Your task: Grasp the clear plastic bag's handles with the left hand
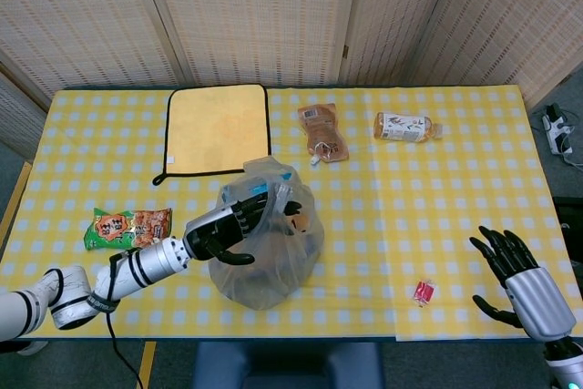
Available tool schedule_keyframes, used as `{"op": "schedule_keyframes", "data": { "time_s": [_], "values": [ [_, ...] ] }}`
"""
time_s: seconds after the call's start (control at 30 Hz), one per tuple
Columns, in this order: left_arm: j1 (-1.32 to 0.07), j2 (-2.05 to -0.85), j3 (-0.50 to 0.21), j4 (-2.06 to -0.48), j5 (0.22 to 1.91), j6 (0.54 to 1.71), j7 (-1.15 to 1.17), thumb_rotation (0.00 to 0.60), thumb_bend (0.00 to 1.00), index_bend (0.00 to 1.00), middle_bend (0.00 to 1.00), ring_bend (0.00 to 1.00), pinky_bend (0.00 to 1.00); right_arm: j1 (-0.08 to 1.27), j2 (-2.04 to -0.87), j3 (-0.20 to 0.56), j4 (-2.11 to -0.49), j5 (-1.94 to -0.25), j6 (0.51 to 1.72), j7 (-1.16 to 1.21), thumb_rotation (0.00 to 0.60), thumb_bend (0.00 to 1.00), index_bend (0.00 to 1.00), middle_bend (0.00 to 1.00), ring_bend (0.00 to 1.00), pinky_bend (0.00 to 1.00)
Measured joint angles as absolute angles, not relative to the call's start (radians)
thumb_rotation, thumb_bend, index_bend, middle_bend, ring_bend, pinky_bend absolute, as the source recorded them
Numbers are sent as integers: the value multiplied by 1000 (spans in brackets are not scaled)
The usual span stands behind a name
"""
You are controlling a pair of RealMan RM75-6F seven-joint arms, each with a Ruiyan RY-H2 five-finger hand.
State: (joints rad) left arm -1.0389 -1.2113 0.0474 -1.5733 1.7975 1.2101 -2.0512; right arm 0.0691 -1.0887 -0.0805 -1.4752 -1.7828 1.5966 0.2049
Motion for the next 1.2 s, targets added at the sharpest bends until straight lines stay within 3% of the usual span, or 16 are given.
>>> {"op": "schedule_keyframes", "data": {
  "time_s": [0.4,0.67,0.97,1.2],
  "values": [
    [-1056,-1238,41,-1570,1785,1209,-2035,600,244,139,208,119,230,67,-1087,-82,-1474,-1787,1603,211,600,261,0,0,0,0],
    [-1040,-1275,15,-1566,1732,1211,-1929,600,243,136,178,17,146,67,-1085,-80,-1472,-1782,1602,216,600,261,0,0,0,0],
    [-1028,-1300,-14,-1571,1698,1207,-1886,600,243,144,154,0,59,67,-1081,-81,-1475,-1781,1600,217,600,261,0,0,0,0],
    [-1027,-1299,-17,-1589,1706,1202,-1892,600,243,130,154,9,95,65,-1079,-79,-1474,-1777,1606,225,600,262,0,0,0,0]
  ]
}}
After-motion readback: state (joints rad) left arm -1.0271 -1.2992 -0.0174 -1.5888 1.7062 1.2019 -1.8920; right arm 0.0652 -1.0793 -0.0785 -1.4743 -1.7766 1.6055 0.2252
